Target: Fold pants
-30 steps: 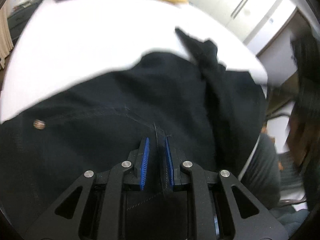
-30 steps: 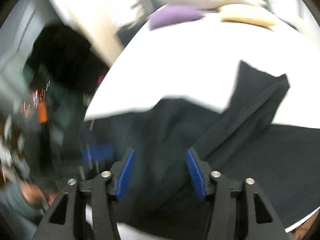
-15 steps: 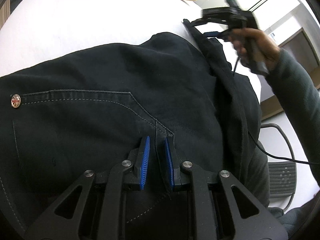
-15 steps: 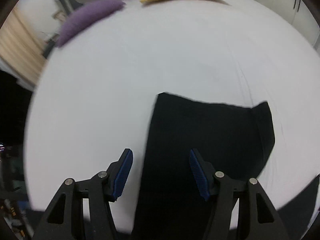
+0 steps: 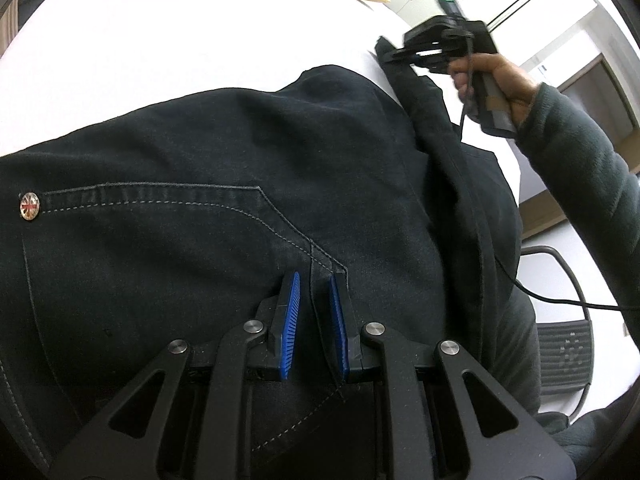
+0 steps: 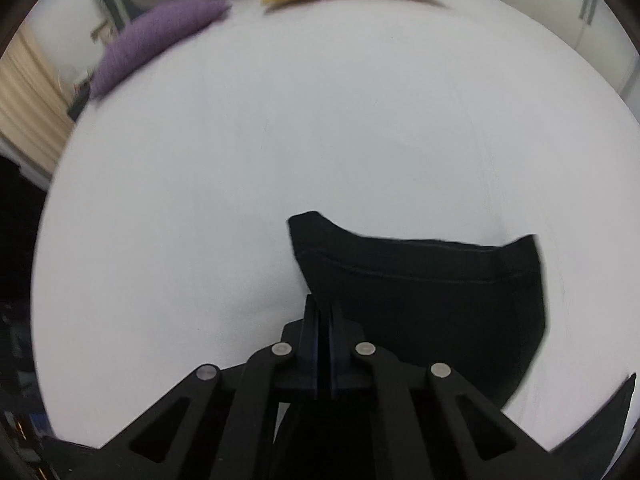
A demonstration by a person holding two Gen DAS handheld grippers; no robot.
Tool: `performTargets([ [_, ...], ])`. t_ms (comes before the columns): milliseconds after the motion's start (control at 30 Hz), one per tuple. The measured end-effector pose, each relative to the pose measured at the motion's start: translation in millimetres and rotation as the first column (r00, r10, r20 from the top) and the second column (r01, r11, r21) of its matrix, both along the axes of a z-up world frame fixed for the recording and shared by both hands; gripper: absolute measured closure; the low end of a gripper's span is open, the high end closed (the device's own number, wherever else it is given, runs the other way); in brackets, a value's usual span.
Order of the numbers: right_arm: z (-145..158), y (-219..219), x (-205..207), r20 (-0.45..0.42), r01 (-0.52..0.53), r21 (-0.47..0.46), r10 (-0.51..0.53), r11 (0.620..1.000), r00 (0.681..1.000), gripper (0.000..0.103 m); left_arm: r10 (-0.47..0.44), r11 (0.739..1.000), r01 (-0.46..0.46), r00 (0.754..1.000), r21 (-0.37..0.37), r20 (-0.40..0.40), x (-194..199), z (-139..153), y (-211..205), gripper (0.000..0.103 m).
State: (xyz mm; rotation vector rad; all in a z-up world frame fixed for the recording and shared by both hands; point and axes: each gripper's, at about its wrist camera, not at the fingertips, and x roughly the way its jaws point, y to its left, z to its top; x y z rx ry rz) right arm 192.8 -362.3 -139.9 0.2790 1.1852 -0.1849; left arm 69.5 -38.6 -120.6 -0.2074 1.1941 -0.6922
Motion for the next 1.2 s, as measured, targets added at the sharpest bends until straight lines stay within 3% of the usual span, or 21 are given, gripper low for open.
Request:
performTargets([
  [167, 56.2, -46.9, -72.8, 0.223, 0.094, 0.176, -0.133, 0.980, 0.966, 0.099, -0.001, 1.000, 0.000, 1.000, 0.032, 0.012, -4.3, 1.4, -10.8, 0.087],
  [333, 96.6, -121.3, -188.6, 0.386, 0.248, 0.325, -0.367, 0.913, 0.846, 0.099, 0.007, 0.998, -0.008, 1.000, 0.062, 0.012, -7.1, 4.5, -22.7, 0.087],
  [433, 93.9, -157.5, -267.5, 0.422, 0.377, 0.413, -0.541, 0.829, 0.727, 0.099, 0.021, 0.997, -0.021, 1.000, 0.077, 0.005, -7.4, 6.2, -29.3, 0.087],
  [500, 74.0, -189.1, -309.0, 0.382, 0.464, 0.479, -0.653, 0.745, 0.654, 0.099, 0.030, 0.995, -0.029, 1.000, 0.093, 0.000, -6.9, 7.3, -34.7, 0.087],
  [600, 30.7, -210.6, -350.8, 0.271, 0.554, 0.558, -0.767, 0.617, 0.581, 0.099, 0.030, 0.991, -0.030, 1.000, 0.128, -0.002, -5.3, 11.2, -45.0, 0.087],
  [633, 22.0, -212.6, -361.2, 0.266, 0.563, 0.567, -0.781, 0.601, 0.565, 0.099, 0.028, 0.990, -0.028, 1.000, 0.141, -0.001, -4.5, 13.9, -50.2, 0.087],
  [833, -4.7, -228.3, -404.0, 0.209, 0.548, 0.656, -0.822, 0.520, 0.530, 0.093, 0.042, 0.982, -0.042, 0.999, 0.185, 0.001, -5.5, 18.4, -68.2, 0.087],
  [933, -16.3, -226.2, -396.5, 0.176, 0.499, 0.726, -0.830, 0.473, 0.530, 0.068, 0.047, 0.976, -0.049, 0.999, 0.211, 0.010, -7.8, 23.1, -81.5, 0.087],
  [967, -15.0, -226.6, -394.7, 0.187, 0.489, 0.729, -0.827, 0.478, 0.530, 0.067, 0.048, 0.975, -0.049, 0.999, 0.219, 0.013, -9.3, 24.0, -84.7, 0.087],
  [1067, -20.2, -225.0, -385.4, 0.201, 0.476, 0.729, -0.819, 0.492, 0.538, 0.069, 0.052, 0.971, -0.054, 0.999, 0.233, 0.016, -14.6, 25.2, -94.7, 0.087],
  [1100, -24.5, -227.0, -394.2, 0.198, 0.477, 0.728, -0.817, 0.492, 0.541, 0.080, 0.051, 0.970, -0.054, 0.999, 0.236, 0.017, -15.1, 26.2, -97.3, 0.087],
  [1133, -26.1, -228.6, -394.7, 0.194, 0.486, 0.722, -0.818, 0.493, 0.541, 0.098, 0.049, 0.969, -0.052, 0.999, 0.240, 0.020, -16.0, 26.4, -100.0, 0.087],
  [1200, -24.7, -233.5, -404.0, 0.189, 0.497, 0.724, -0.830, 0.478, 0.524, 0.098, 0.037, 0.968, -0.043, 0.999, 0.246, 0.030, -18.5, 27.3, -106.4, 0.087],
])
